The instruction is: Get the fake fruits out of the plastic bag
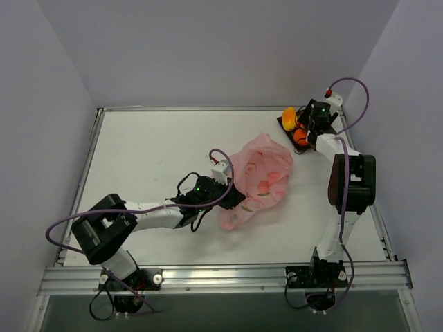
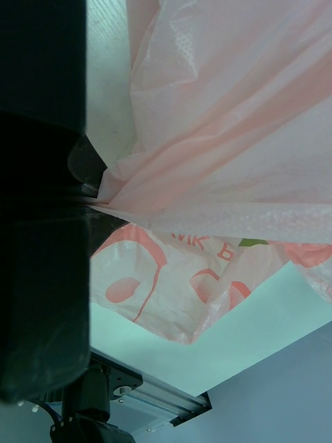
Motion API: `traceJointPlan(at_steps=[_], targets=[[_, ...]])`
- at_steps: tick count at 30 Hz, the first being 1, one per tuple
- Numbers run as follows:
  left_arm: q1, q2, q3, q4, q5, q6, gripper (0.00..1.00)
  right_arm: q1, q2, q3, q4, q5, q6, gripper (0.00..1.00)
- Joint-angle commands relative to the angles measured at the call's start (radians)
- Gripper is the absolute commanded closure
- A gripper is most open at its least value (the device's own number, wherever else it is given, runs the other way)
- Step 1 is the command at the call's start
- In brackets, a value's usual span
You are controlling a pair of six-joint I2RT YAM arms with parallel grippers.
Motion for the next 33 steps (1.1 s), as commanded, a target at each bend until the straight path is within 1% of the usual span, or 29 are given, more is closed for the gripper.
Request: traceJointPlan(at_steps=[1, 2, 5, 8, 11, 12, 13, 14, 15, 16, 17, 19, 20, 23, 24, 26, 28, 30, 33], targets=[[0.000, -0.015, 0.032, 0.034, 0.015, 0.025, 0.98, -0.004, -0.008, 0.041, 0.009, 0.004, -0.014, 0.39], [-0.001, -0.015, 0.032, 0.032, 0.015, 0.025, 0.98, -0.005, -0.006, 0.041, 0.005, 0.005, -0.014, 0.37], [-0.001, -0.013, 0.033, 0.035, 0.012, 0.025, 0.98, -0.005, -0.031, 0.025, 0.000, 0.006, -0.011, 0.36], [-0.001, -0.004, 0.040, 0.032, 0.007, 0.027, 0.98, -0.005, -0.101, -0.020, 0.000, -0.007, 0.012, 0.34], [-0.006, 0.017, 0.055, 0.029, 0.018, 0.028, 0.98, -0.004, -0.218, -0.111, 0.014, -0.027, 0.060, 0.30], [-0.009, 0.023, 0.070, 0.028, 0.019, 0.030, 0.98, -0.004, -0.289, -0.138, 0.014, -0.034, 0.077, 0.27], [-0.020, 0.030, 0.082, 0.020, 0.022, 0.040, 0.98, -0.002, -0.326, -0.202, 0.019, -0.043, 0.092, 0.24], [-0.030, 0.040, 0.096, -0.009, 0.021, 0.048, 0.98, -0.002, -0.409, -0.240, 0.022, -0.062, 0.129, 0.23], [-0.041, 0.045, 0.128, -0.023, 0.019, 0.060, 0.98, -0.002, -0.455, -0.284, 0.040, -0.067, 0.147, 0.18], [-0.066, 0.050, 0.142, -0.038, 0.018, 0.078, 0.98, -0.002, -0.498, -0.369, 0.049, -0.070, 0.161, 0.15], [-0.078, 0.057, 0.156, -0.061, 0.018, 0.088, 0.98, -0.002, -0.591, -0.408, 0.055, -0.080, 0.175, 0.15], [-0.101, 0.066, 0.199, -0.080, 0.024, 0.112, 0.98, -0.004, -0.685, -0.500, 0.045, -0.076, 0.195, 0.11], [-0.119, 0.077, 0.216, -0.093, 0.033, 0.122, 0.98, -0.005, -0.777, -0.520, 0.034, -0.073, 0.203, 0.09], [-0.164, 0.120, 0.299, -0.127, 0.071, 0.171, 0.98, -0.007, -0.905, -0.568, -0.033, -0.068, 0.206, 0.08], [-0.179, 0.135, 0.328, -0.144, 0.078, 0.192, 0.98, -0.007, -0.980, -0.574, -0.070, -0.068, 0.201, 0.06], [-0.216, 0.183, 0.401, -0.182, 0.071, 0.249, 0.98, -0.007, -1.070, -0.565, -0.118, -0.065, 0.187, 0.05], [-0.221, 0.210, 0.432, -0.176, 0.088, 0.247, 0.98, -0.007, -1.120, -0.556, -0.173, -0.080, 0.178, 0.02], [-0.215, 0.237, 0.454, -0.162, 0.073, 0.235, 0.97, -0.005, -1.172, -0.550, -0.225, -0.100, 0.177, 0.00], [-0.201, 0.226, 0.463, -0.195, 0.041, 0.229, 0.77, -0.005, -1.213, -0.548, -0.271, -0.129, 0.172, 0.00]])
